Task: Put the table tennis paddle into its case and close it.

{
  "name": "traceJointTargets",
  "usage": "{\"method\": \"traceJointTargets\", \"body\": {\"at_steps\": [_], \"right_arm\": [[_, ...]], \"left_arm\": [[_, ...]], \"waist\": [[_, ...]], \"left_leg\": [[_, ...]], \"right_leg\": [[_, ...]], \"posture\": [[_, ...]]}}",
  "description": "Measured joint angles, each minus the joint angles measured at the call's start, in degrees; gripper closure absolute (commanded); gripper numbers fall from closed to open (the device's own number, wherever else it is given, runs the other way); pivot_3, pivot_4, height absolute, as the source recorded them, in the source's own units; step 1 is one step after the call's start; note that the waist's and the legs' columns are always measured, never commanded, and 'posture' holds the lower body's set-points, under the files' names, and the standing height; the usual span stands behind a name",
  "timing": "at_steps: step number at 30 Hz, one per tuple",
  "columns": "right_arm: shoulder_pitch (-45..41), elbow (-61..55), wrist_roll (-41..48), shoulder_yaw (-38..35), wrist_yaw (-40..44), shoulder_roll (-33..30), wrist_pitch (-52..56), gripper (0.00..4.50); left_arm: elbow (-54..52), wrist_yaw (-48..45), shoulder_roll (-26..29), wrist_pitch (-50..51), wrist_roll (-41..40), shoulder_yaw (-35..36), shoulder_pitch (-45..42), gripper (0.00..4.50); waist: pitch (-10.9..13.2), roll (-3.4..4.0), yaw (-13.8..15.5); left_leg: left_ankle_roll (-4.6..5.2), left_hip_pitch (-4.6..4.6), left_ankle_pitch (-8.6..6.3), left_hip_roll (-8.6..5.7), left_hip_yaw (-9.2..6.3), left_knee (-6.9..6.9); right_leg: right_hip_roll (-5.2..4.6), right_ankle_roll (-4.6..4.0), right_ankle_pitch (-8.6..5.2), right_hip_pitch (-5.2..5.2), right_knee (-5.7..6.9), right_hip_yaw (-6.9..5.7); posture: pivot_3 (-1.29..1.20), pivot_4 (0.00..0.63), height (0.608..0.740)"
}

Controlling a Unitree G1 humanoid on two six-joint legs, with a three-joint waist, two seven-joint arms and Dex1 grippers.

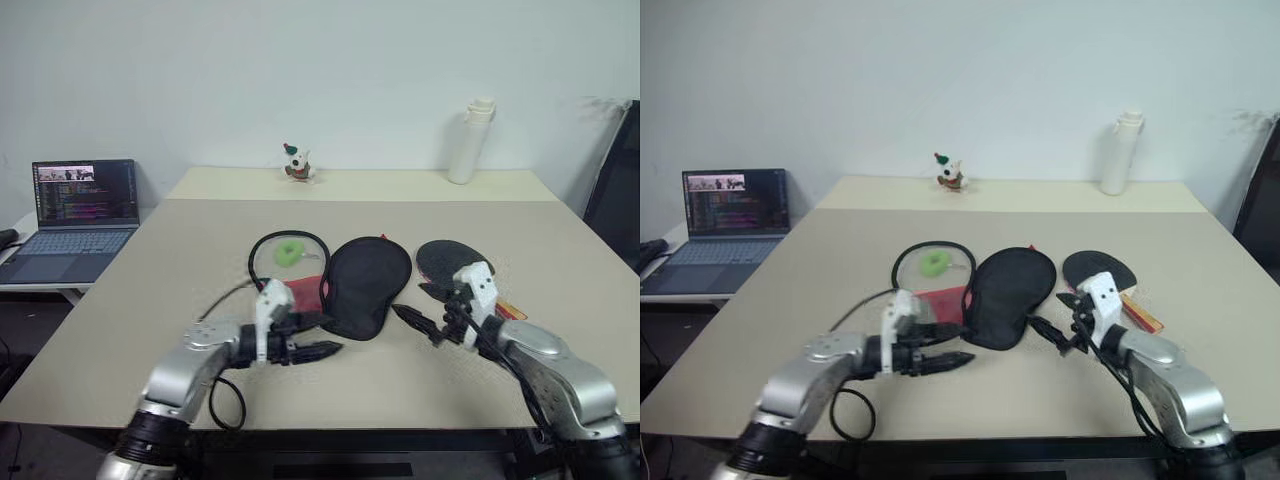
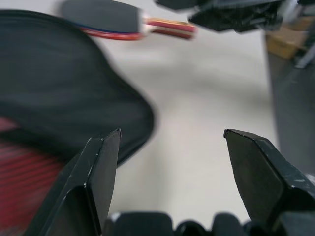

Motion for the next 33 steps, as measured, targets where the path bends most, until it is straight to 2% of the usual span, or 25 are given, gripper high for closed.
{"method": "traceJointTargets", "body": {"at_steps": [4, 10, 18, 22, 27, 32, 33], "right_arm": [[-4.1, 5.4, -2.1, 1.1, -5.8, 3.5, 3.8, 0.00], [-8.3, 12.9, -5.6, 2.6, -12.3, 8.9, 7.6, 0.00], [-10.5, 16.3, -8.2, 5.3, -13.5, 14.0, 7.7, 0.00], [-10.6, 16.2, -8.7, 6.3, -13.6, 15.8, 7.6, 0.89], [-10.9, 16.3, -9.6, 5.6, -14.6, 15.7, 7.2, 2.71], [-11.8, 16.9, -8.7, 0.4, -15.7, 14.6, 10.2, 4.48], [-11.8, 16.9, -8.6, -0.1, -15.7, 13.7, 10.9, 4.48]], "left_arm": [[0.5, 0.0, 4.1, -1.2, -0.2, 3.8, 0.9, 0.87], [2.0, 0.1, 5.7, -3.0, -0.2, 5.5, 1.3, 0.87], [2.1, 0.6, 5.6, -3.8, -0.1, 5.4, 0.5, 0.87], [2.1, 1.2, 5.5, -3.8, 0.0, 5.3, 0.0, 0.81], [2.1, 1.3, 5.4, -3.8, 0.2, 4.2, -0.5, 0.81], [3.7, 0.1, 5.4, -4.9, 1.0, 2.4, -3.0, 0.81], [4.1, -0.1, 5.4, -5.2, 1.3, 1.9, -3.8, 0.81]], "waist": [[0.0, 0.01, 0.1], [0.0, 0.01, 0.2], [0.0, 0.04, 0.0], [0.0, 0.04, 0.0], [0.0, 0.04, 0.0], [0.0, 0.04, 0.0], [0.0, 0.05, 0.0]], "left_leg": [[0.00, -0.10, 0.00, -0.04, 0.03, -0.01], [0.00, -0.12, 0.00, -0.05, 0.04, -0.01], [0.00, -0.14, 0.00, 0.00, 0.04, -0.07], [0.00, -0.14, 0.00, -0.01, 0.06, -0.06], [0.00, -0.15, 0.00, -0.03, 0.05, -0.06], [0.00, -0.15, 0.00, -0.02, 0.06, -0.06], [0.00, -0.15, 0.00, -0.03, 0.06, -0.07]], "right_leg": [[-0.06, -0.25, 0.15, -0.10, -0.03, 0.00], [-0.07, -0.26, 0.16, -0.12, -0.04, 0.00], [-0.03, -0.27, 0.16, -0.20, 0.00, 0.00], [-0.03, -0.26, 0.16, -0.20, 0.00, -0.01], [-0.04, -0.26, 0.16, -0.20, 0.00, -0.02], [-0.03, -0.27, 0.17, -0.20, 0.00, -0.02], [-0.03, -0.27, 0.17, -0.20, 0.00, -0.02]], "posture": [[0.00, 0.150, 0.740], [0.00, 0.150, 0.740], [0.00, 0.150, 0.740], [0.00, 0.150, 0.740], [0.00, 0.150, 0.740], [0.00, 0.150, 0.740], [0.00, 0.150, 0.740]]}}
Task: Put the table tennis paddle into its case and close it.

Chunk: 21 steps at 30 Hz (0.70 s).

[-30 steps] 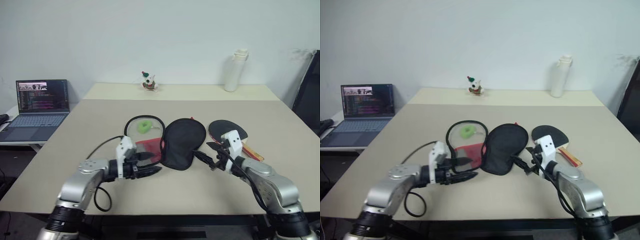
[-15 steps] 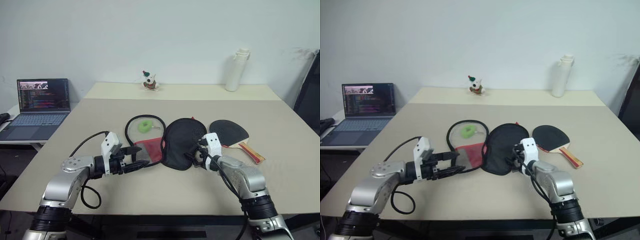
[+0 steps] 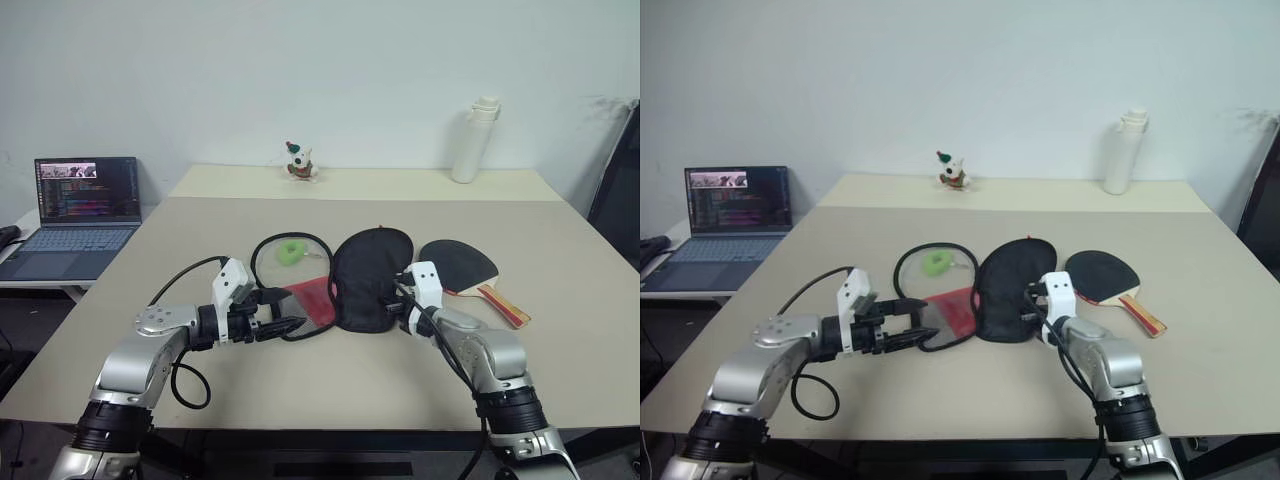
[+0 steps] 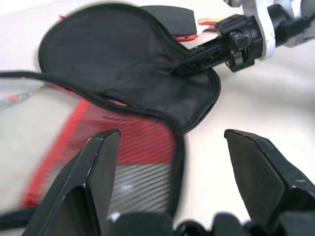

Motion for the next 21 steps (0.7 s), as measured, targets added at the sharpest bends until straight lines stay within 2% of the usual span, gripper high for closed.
{"method": "traceJointTargets", "body": {"at_steps": [8, 16, 17, 19, 21], "right_arm": [[0.3, -0.3, 0.4, -2.3, 1.6, -4.1, 3.7, 4.48], [0.5, -0.7, 1.3, -3.4, 2.2, -4.2, 5.2, 4.48], [0.5, -0.7, 1.2, -3.4, 2.0, -4.1, 5.1, 4.04], [0.5, -0.7, 1.0, -3.4, 1.3, -3.9, 4.7, 3.56], [0.5, -0.7, 0.5, -3.4, 1.2, -4.2, 4.0, 2.89]], "left_arm": [[2.4, -2.5, -1.3, -1.5, 1.4, -3.8, -4.5, 0.81], [3.0, -3.6, -2.6, -2.4, 1.6, -5.6, -4.9, 0.81], [3.0, -3.7, -2.6, -2.5, 1.7, -5.8, -4.9, 0.81], [3.1, -3.8, -2.6, -2.6, 1.8, -6.1, -4.9, 0.81], [3.1, -3.8, -2.6, -2.8, 2.1, -6.2, -4.9, 0.81]], "waist": [[0.0, 0.00, -0.1], [0.0, 0.00, -0.2], [0.0, 0.00, -0.2], [0.0, 0.00, -0.2], [0.0, 0.00, -0.2]], "left_leg": [[0.01, -0.01, 0.00, 0.00, 0.05, -0.02], [0.01, -0.01, 0.00, 0.02, 0.05, -0.02], [0.01, -0.01, 0.00, 0.01, 0.05, -0.02], [0.01, -0.01, 0.00, 0.01, 0.05, -0.01], [0.01, -0.02, 0.00, 0.01, 0.05, -0.01]], "right_leg": [[0.00, 0.00, 0.00, -0.02, -0.02, 0.00], [0.03, 0.01, -0.01, -0.03, 0.00, 0.00], [0.03, 0.01, 0.00, -0.03, 0.00, 0.00], [0.03, 0.01, 0.00, -0.03, 0.00, 0.01], [0.03, 0.02, -0.01, -0.03, -0.01, 0.00]], "posture": [[0.00, 0.150, 0.740], [0.00, 0.150, 0.740], [0.00, 0.150, 0.740], [0.00, 0.150, 0.740], [0.00, 0.150, 0.740]]}}
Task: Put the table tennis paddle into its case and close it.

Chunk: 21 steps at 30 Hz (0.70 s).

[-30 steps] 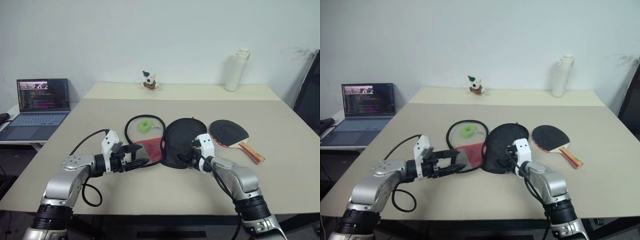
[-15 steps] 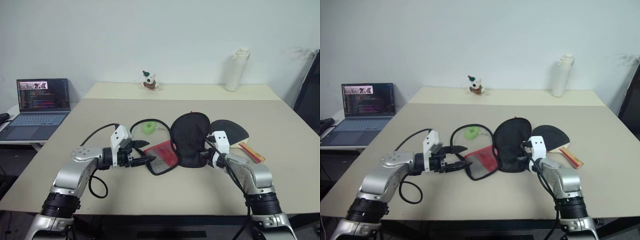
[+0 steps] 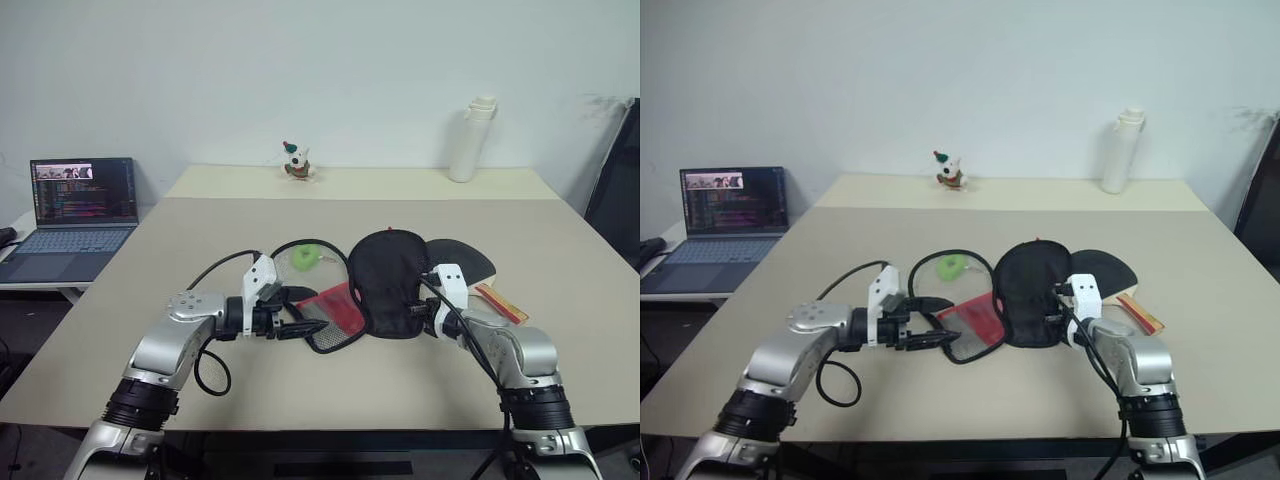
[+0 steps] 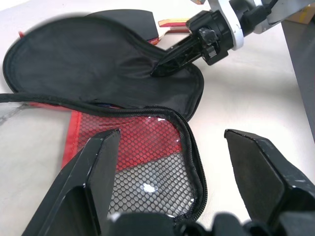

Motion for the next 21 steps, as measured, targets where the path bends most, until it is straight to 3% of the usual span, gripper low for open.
{"method": "traceJointTargets", "body": {"at_steps": [3, 8, 14, 21], "right_arm": [[0.1, -0.7, -1.4, 0.5, 0.4, -2.7, -1.9, 1.81], [1.6, -4.4, -2.5, 1.7, 7.2, -12.2, -4.8, 0.02], [1.9, -2.7, -0.4, -0.9, 15.7, -19.8, -7.1, 0.02], [-6.9, 19.7, -4.5, -1.0, 18.3, -23.8, -15.8, 0.02]], "left_arm": [[0.0, -0.1, 0.0, -0.6, 0.3, 0.0, 0.0, 0.81], [0.0, -0.4, 0.5, -0.9, 0.4, 0.0, 1.5, 0.81], [-0.8, -0.8, 0.5, -0.7, 0.2, 0.1, 2.1, 0.81], [-1.6, -1.3, -0.4, 0.4, -1.6, 0.1, -1.3, 0.81]], "waist": [[0.0, 0.01, 0.0], [0.0, 0.02, 0.1], [0.1, 0.03, 0.1], [0.1, 0.01, 0.0]], "left_leg": [[0.00, -0.02, 0.00, -0.01, 0.00, 0.00], [0.01, -0.04, -0.01, -0.01, 0.01, 0.00], [0.01, -0.02, 0.00, 0.00, 0.01, 0.01], [0.01, 0.01, 0.00, -0.03, 0.30, 0.03]], "right_leg": [[-0.01, 0.02, -0.01, -0.01, -0.01, -0.01], [-0.02, 0.05, -0.03, 0.00, -0.07, -0.01], [0.01, 0.26, -0.15, 0.00, -0.04, -0.02], [0.02, 0.24, -0.12, 0.00, -0.04, 0.03]], "posture": [[0.00, 0.150, 0.740], [0.00, 0.150, 0.740], [0.00, 0.150, 0.740], [0.00, 0.150, 0.740]]}}
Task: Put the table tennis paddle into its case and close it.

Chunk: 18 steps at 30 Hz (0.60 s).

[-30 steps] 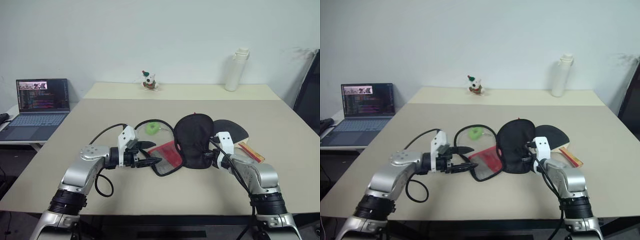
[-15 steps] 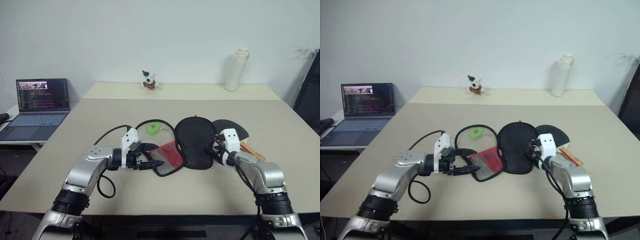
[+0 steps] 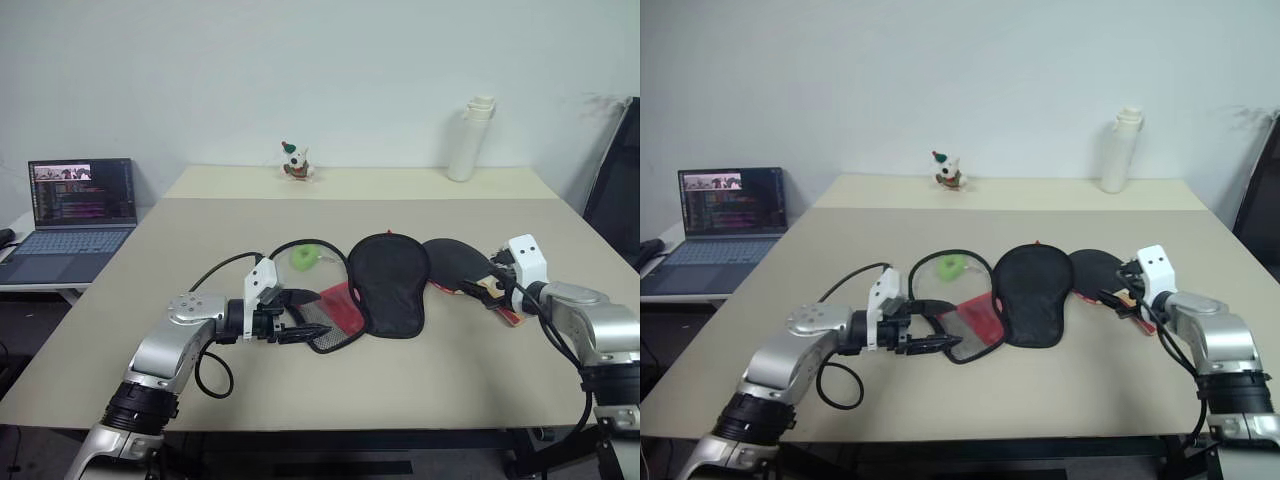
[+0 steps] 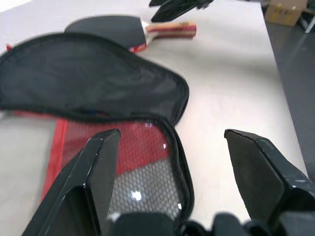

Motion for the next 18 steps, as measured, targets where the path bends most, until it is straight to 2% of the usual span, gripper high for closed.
{"method": "traceJointTargets", "body": {"at_steps": [2, 8, 12, 18], "right_arm": [[-2.4, 6.8, -1.2, 0.3, 1.1, -0.1, -2.3, 0.02], [-8.8, 25.4, -5.6, 3.2, 7.7, -1.8, -9.5, 0.02], [-10.3, 30.4, -7.7, 4.9, 12.2, -2.3, -11.8, 0.02], [-10.7, 31.9, -9.7, 5.6, 15.7, -2.7, -14.4, 0.02]], "left_arm": [[0.0, -0.2, -0.2, -0.1, -0.1, 0.0, -1.7, 0.81], [0.0, -1.0, -0.4, -0.2, -0.2, -0.1, -2.6, 0.81], [0.0, -1.1, -0.4, -0.2, -0.2, -0.1, -2.6, 0.81], [0.0, -1.0, -0.2, -0.2, -0.2, -0.1, -2.1, 0.81]], "waist": [[0.0, 0.00, 0.0], [0.0, 0.01, -0.1], [0.0, 0.01, -0.1], [0.0, 0.02, -0.2]], "left_leg": [[0.00, 0.00, 0.00, 0.00, 0.14, -0.02], [0.01, 0.00, -0.01, 0.03, 0.43, -0.04], [0.01, 0.01, 0.00, 0.03, 0.41, -0.02], [0.01, 0.03, 0.00, 0.06, 0.42, -0.02]], "right_leg": [[0.01, -0.23, 0.13, -0.01, -0.02, 0.02], [0.01, -0.23, 0.14, -0.03, -0.07, 0.14], [0.01, -0.22, 0.14, -0.03, -0.05, 0.12], [0.01, -0.22, 0.15, -0.03, -0.02, 0.13]], "posture": [[0.00, 0.150, 0.740], [0.00, 0.150, 0.740], [0.00, 0.150, 0.740], [0.00, 0.150, 0.740]]}}
